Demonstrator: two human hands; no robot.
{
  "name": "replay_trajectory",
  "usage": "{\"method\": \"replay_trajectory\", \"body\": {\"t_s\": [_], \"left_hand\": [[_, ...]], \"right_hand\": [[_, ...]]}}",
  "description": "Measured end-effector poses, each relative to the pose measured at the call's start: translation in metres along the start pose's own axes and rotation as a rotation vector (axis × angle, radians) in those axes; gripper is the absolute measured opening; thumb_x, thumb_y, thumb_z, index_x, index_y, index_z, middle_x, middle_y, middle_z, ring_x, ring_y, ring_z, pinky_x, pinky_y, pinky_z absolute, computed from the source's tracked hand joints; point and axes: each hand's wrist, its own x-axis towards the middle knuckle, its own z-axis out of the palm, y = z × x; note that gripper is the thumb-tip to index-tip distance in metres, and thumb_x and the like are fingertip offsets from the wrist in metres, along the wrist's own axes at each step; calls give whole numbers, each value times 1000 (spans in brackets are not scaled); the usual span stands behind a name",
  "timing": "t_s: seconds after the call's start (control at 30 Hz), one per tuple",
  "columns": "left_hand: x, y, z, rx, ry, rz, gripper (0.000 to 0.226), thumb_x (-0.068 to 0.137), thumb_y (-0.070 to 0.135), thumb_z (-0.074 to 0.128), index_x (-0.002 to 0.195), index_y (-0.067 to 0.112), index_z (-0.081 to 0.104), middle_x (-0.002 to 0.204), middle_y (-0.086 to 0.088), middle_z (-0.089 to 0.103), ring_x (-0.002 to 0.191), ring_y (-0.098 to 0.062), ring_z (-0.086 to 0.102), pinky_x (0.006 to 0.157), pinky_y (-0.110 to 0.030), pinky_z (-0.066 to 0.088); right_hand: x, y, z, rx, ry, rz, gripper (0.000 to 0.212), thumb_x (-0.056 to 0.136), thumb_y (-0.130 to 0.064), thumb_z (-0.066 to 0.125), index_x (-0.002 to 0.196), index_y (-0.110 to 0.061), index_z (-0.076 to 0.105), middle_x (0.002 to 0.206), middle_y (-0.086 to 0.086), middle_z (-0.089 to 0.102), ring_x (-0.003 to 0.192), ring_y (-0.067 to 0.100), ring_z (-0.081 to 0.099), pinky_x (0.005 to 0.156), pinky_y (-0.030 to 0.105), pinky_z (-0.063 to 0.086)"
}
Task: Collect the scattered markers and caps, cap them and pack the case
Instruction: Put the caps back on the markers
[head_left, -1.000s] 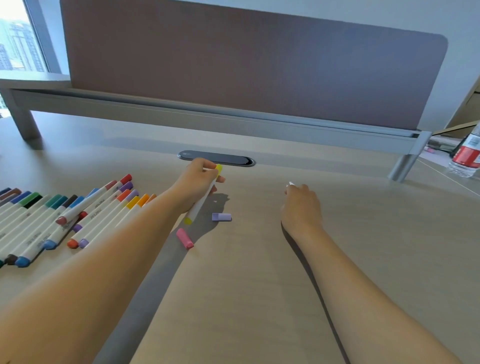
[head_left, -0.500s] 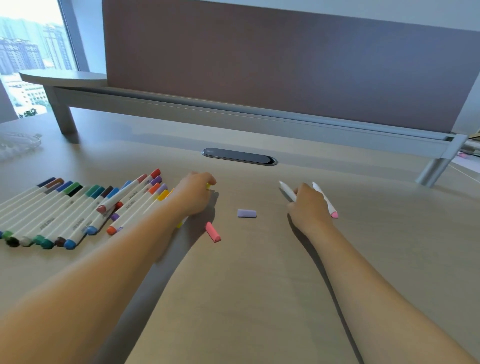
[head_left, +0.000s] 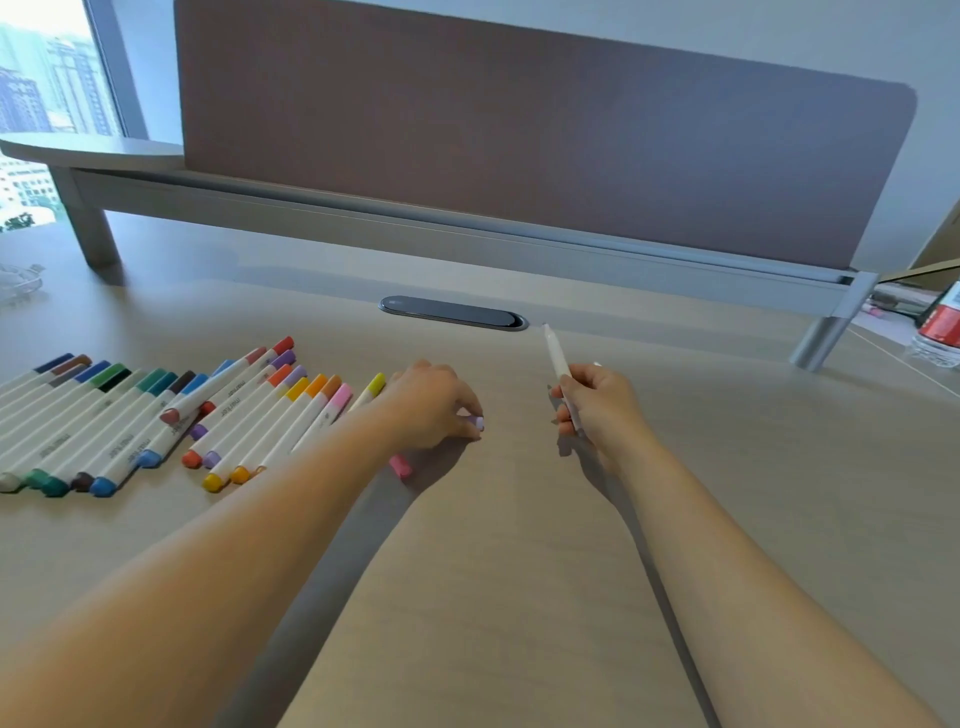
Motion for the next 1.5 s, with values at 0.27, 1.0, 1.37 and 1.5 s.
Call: {"method": "replay_trajectory", "body": {"t_s": [0.27,1.0,1.37,1.5], "left_hand": [[-1,9,-1,-300,142,-36,21,92,23,52,108,14,62,101,0,60,91,-15,51,79,-24,41],[-44,-9,-28,-1694,235,-382,21,95,4,41,110,1,55,86,-9,63,79,-17,62,84,-30,47],[-30,-1,-23,-1078,253,-319,18,93,19,48,82,8,58,67,-3,54,59,-11,47,61,-16,45],[-20,3,-20,-1066,243,-312,26,93,21,48,70,14,57,63,-3,52,57,-11,45,61,-17,44]], "right_hand": [[-16,-3,-17,318,-154,75,24,99,-12,37,82,-7,54,71,8,58,61,15,56,56,23,50],[-45,-12,17,-366,-91,-334,15,91,-13,55,101,-12,66,92,1,58,87,15,51,74,24,37],[-40,-11,7,-364,-81,-330,9,90,-17,57,82,-14,61,66,-9,49,62,5,44,56,14,35],[-36,-12,6,-376,-66,-326,13,90,-15,56,78,-14,58,63,-7,47,59,7,40,56,18,32]]}}
